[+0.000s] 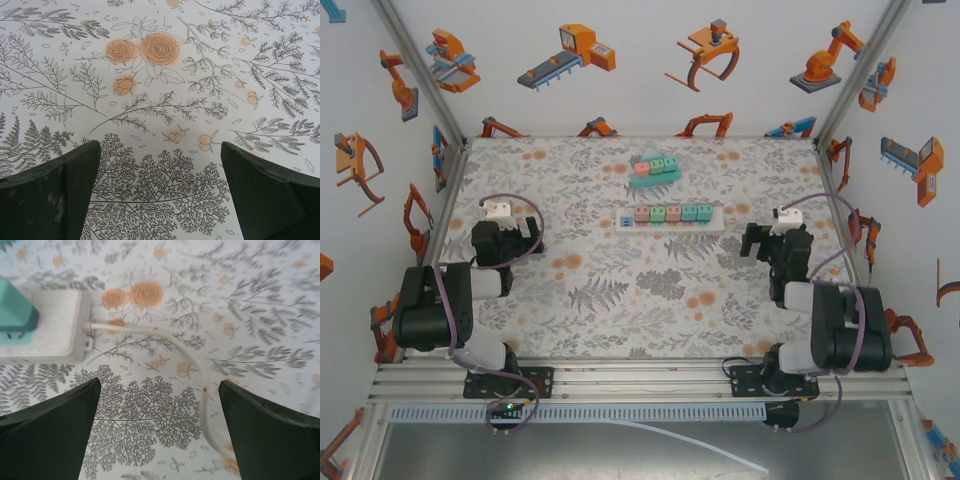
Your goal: Pull the plug off the socket
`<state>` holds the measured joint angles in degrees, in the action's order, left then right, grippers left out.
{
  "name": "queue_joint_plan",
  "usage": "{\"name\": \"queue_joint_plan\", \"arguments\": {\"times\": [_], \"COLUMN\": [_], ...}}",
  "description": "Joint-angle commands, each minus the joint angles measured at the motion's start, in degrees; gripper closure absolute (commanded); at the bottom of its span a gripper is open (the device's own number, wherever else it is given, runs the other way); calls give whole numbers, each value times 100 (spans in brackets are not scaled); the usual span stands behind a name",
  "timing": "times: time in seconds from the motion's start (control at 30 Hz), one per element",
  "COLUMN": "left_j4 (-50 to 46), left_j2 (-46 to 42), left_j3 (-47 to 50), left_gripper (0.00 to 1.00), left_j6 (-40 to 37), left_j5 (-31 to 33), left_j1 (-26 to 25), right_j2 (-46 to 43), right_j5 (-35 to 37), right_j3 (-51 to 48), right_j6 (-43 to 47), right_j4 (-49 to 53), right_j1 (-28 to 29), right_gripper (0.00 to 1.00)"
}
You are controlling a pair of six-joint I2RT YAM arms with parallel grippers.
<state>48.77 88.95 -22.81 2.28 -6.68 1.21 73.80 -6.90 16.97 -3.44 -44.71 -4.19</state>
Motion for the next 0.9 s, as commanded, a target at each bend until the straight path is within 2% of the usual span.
{"name": "queue_joint_plan", "arguments": {"times": [0.0, 0.1, 0.2, 0.27, 0.33, 0.4, 0.47, 0.53, 0.63, 0.73, 0.87], "left_j4": [77, 49, 34, 85, -82, -644, -1594, -2882, -4594, -5180, -5769], "left_j2": [-25, -42, -46, -61, -238, -690, -1351, -1815, -1842, -1447, -459], "left_j3": [1, -4, -5, 27, 9, -97, -367, -963, -2354, -3320, -4437], "left_gripper": [3, 3, 3, 3, 3, 3, 3, 3, 3, 3, 3], "left_j6": [-57, -63, -56, -51, -107, -217, -339, -37, 411, 1010, 2057], "left_j5": [-55, -40, -44, -69, -332, -613, -718, -324, 330, 663, 554], "left_j1": [17, 11, 11, 24, 51, 46, -37, -227, -879, -1568, -2091], "right_j2": [-1057, -1560, -1596, -1352, -1023, -594, -13, 451, 1011, 1443, 2054], "right_j5": [303, -21, -482, -904, -976, -1048, -1173, -1272, -1204, -867, -587], "right_j3": [329, 1160, 2340, 3109, 3834, 4514, 5209, 5649, 6084, 6254, 6356], "right_j6": [-204, -591, -1234, -1570, -1821, -2031, -2287, -2450, -2619, -2813, -3363], "right_j4": [1160, 2911, 4570, 5667, 6581, 7380, 8070, 8476, 8663, 8567, 8297], "right_j1": [-36, -30, -21, 42, 213, 379, 499, 585, 737, 870, 882], "right_gripper": [6, 8, 11, 12, 12, 12, 13, 15, 16, 16, 18]}}
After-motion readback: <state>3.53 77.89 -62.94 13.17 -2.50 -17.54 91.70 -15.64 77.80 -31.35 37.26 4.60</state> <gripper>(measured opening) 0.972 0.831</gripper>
